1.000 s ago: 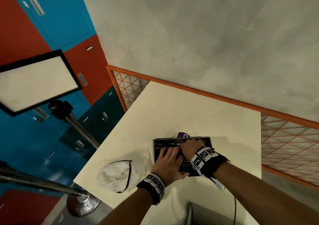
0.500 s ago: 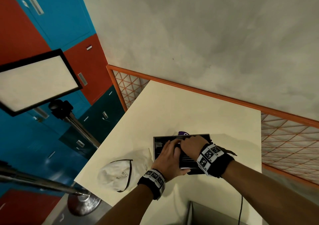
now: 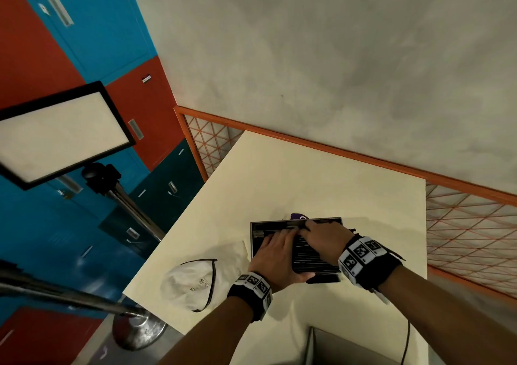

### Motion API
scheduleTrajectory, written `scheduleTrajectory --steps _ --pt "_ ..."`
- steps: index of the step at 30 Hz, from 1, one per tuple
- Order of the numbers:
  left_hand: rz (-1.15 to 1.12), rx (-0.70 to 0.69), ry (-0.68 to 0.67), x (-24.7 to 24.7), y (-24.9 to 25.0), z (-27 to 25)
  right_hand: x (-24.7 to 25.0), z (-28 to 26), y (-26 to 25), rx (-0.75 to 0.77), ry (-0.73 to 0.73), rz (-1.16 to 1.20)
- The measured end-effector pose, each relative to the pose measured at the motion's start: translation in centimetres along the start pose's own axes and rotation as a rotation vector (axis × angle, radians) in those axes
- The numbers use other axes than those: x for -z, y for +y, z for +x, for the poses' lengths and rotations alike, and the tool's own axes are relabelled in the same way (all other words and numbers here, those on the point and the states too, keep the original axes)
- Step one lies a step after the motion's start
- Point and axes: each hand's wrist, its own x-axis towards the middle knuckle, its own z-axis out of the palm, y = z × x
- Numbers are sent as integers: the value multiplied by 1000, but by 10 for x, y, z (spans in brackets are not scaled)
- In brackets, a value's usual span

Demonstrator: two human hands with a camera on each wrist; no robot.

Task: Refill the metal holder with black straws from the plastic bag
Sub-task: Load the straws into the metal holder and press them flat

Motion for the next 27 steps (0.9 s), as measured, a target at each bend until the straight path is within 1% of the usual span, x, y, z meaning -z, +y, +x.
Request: scheduleTrajectory --steps 2,4,6,8,12,14,15,16,17,18,19,20,21,22,23,25,27 --pt "-10 -10 5 0 -1 1 4 -4 0 -59 -12 11" --pt "-27 -26 10 0 -2 3 8 -7 1 -77 6 2" --pt "-21 -23 -4 0 -2 4 8 -8 0 -57 32 -8" --pt "11 -30 -33 1 -2 5 4 -7 -3 -19 3 21" --pt "53 -30 -132 3 -2 3 -3 -7 -1 38 11 124" --pt "90 -32 -152 1 -3 1 2 -14 11 15 20 243" --pt "107 -33 -156 -1 -3 -1 2 -20 20 -27 34 341" --pt "119 -34 -157 -3 -3 -2 0 -26 30 -82 83 445" --pt "128 -35 -156 -4 -3 -2 -7 -31 39 -139 182 553" --pt "131 -35 -154 -4 -2 -3 -17 -35 45 -204 328 674" --pt "129 -35 -152 -4 -2 -4 -31 -37 50 -303 490 805" --pt "125 -36 -148 -5 -2 -4 -44 -39 50 -432 622 939" --pt "121 -38 -142 -5 -2 -5 -55 -40 46 -558 683 1064" --pt "120 -42 -133 -6 -1 -6 -64 -40 38 -642 686 1168" --pt "122 -47 -122 -6 -1 -6 -70 -40 28 -678 663 1235" --pt "131 -58 -88 -6 1 -7 -74 -36 4 -647 656 1281" --pt "154 -69 -51 -6 1 -7 -78 -27 -18 -588 677 1218"
